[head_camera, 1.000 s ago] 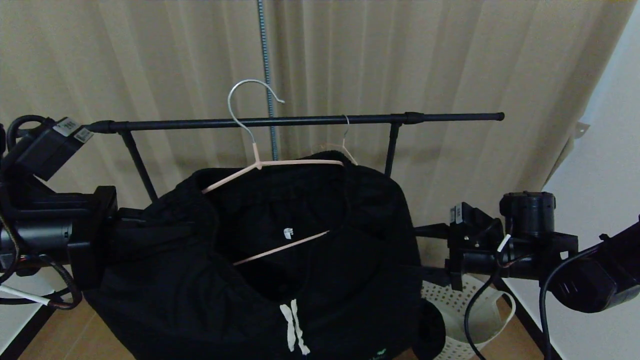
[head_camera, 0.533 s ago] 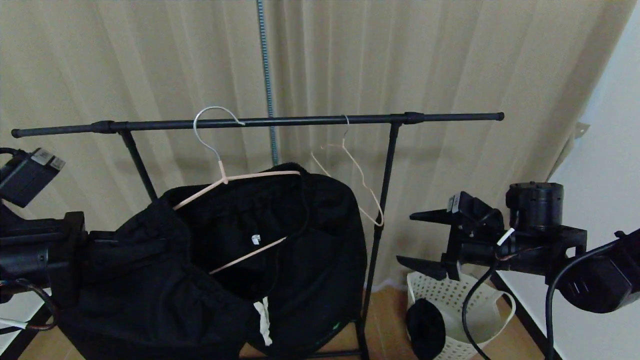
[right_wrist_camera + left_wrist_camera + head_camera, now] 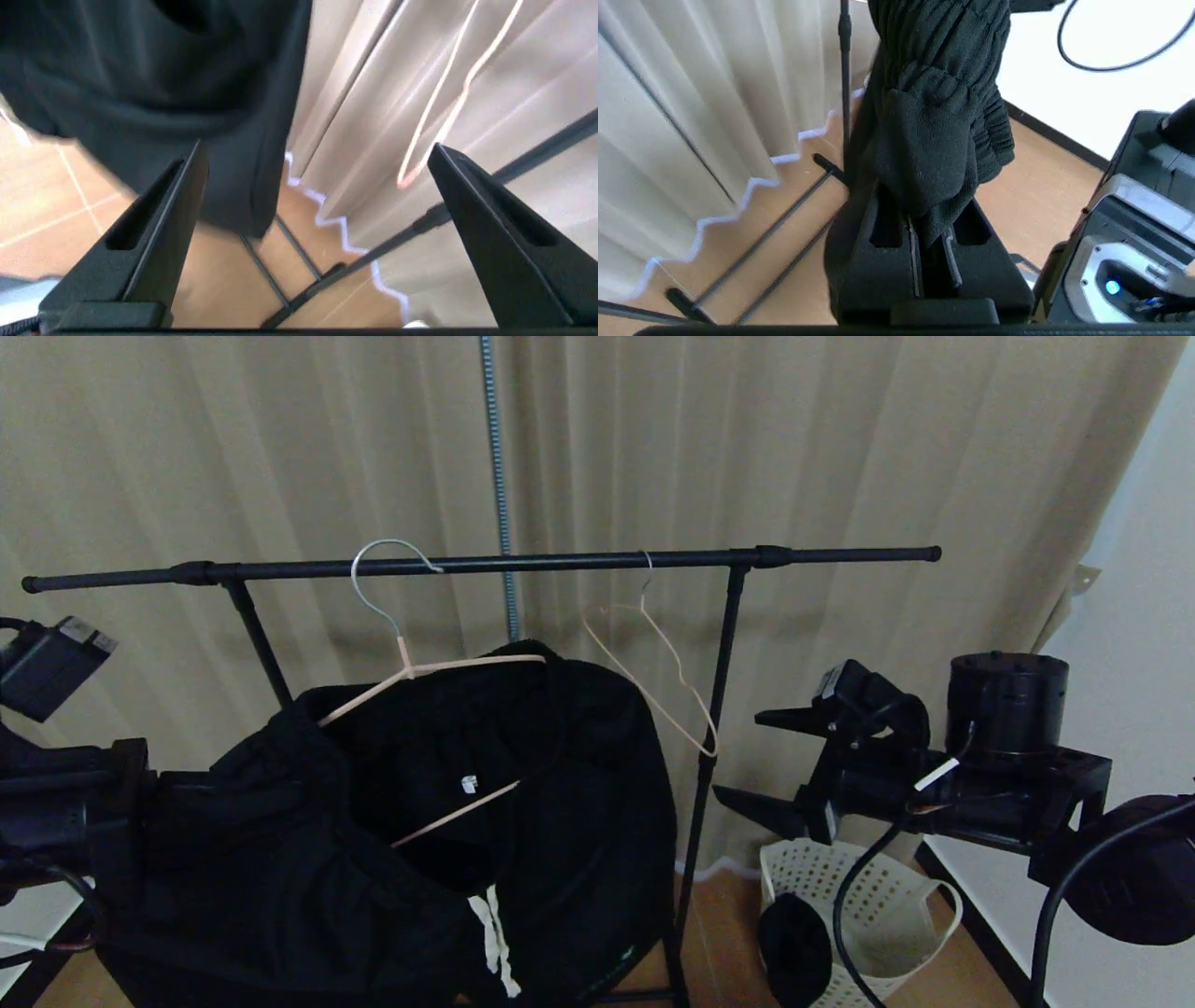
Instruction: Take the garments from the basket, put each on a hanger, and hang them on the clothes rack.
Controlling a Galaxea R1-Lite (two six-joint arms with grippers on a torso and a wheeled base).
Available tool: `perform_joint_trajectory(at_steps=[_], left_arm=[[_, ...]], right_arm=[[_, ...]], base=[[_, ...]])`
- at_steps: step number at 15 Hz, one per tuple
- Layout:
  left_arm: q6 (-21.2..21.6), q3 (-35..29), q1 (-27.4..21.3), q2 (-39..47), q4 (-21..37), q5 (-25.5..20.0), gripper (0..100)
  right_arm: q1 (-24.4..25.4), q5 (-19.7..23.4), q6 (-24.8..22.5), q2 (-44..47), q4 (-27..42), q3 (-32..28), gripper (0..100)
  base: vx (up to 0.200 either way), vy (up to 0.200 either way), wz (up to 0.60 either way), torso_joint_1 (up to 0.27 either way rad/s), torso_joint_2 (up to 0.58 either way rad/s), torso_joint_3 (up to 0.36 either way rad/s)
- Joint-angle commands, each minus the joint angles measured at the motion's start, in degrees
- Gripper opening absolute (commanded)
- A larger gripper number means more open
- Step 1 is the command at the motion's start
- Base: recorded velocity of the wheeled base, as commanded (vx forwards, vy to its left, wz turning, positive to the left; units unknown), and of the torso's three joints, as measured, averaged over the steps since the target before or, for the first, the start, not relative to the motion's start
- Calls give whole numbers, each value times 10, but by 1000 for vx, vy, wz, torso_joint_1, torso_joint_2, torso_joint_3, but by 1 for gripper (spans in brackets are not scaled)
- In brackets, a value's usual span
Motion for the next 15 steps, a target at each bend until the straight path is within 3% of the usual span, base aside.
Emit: perform_joint_trajectory(at_steps=[1, 9, 13, 15], left_arm=[[-36, -39, 0, 30, -1, 32, 0], [-58, -143, -30, 169, -3, 144, 0], [-125, -156, -81, 235, -122, 234, 0], [-150, -158, -93, 261, -167, 243, 0]], right_arm=[[8, -3, 2, -14, 0, -3, 100], [8, -3, 1, -20, 0, -3, 100], [8, -3, 1, -17, 0, -2, 100], [8, -3, 1, -16, 0, -2, 100]], base=[[0, 0, 0, 0, 0, 0], [0, 0, 0, 0, 0, 0], [0, 0, 0, 0, 0, 0], [0, 0, 0, 0, 0, 0]])
